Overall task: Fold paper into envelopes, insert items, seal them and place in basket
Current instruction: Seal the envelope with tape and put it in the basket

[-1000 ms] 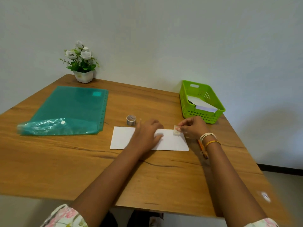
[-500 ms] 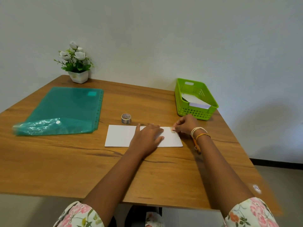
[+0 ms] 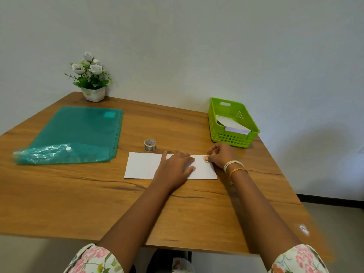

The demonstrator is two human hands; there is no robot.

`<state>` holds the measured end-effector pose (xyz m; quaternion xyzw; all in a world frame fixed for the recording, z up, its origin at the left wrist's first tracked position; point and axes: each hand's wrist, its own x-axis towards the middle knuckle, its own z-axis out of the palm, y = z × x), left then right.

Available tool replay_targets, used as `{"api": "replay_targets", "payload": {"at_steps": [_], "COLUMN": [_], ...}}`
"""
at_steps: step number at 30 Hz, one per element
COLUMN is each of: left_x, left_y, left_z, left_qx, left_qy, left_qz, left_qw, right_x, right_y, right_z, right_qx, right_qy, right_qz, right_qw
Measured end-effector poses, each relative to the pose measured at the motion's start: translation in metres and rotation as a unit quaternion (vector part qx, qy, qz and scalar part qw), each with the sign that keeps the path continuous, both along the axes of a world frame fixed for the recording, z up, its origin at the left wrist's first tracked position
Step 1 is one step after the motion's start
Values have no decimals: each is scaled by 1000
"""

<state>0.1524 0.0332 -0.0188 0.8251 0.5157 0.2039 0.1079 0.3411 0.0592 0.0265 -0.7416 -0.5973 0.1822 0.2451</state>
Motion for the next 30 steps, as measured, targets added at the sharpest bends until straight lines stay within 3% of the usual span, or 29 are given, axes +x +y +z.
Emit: {"api": "replay_targets", "payload": {"at_steps": [4, 14, 21, 26, 28, 30], "left_x": [0, 0, 0, 0, -1, -1], "left_y": [-1, -2, -5, -7, -8, -13], "left_z": [1, 3, 5, 7, 7, 7], "left_qx": [-1, -8, -7, -11, -23, -21], "left_qy": [5, 21, 39, 51, 51, 53], "left_qz": [1, 3, 3, 2, 5, 20], "left_qw": [1000, 1000, 999, 999, 998, 998], "right_x": [-6, -12, -17, -17, -21, -29], "right_y": [-15, -35, -57, -65, -70, -83], "right_z": [-20, -42, -42, -34, -31, -29], "right_qx": [87, 98, 50, -18, 18, 107], "right_qy": [-21, -206, -260, -224, -156, -82], "right_qz": [-14, 76, 155, 161, 134, 41], "right_qw": [996, 971, 952, 961, 978, 990]}}
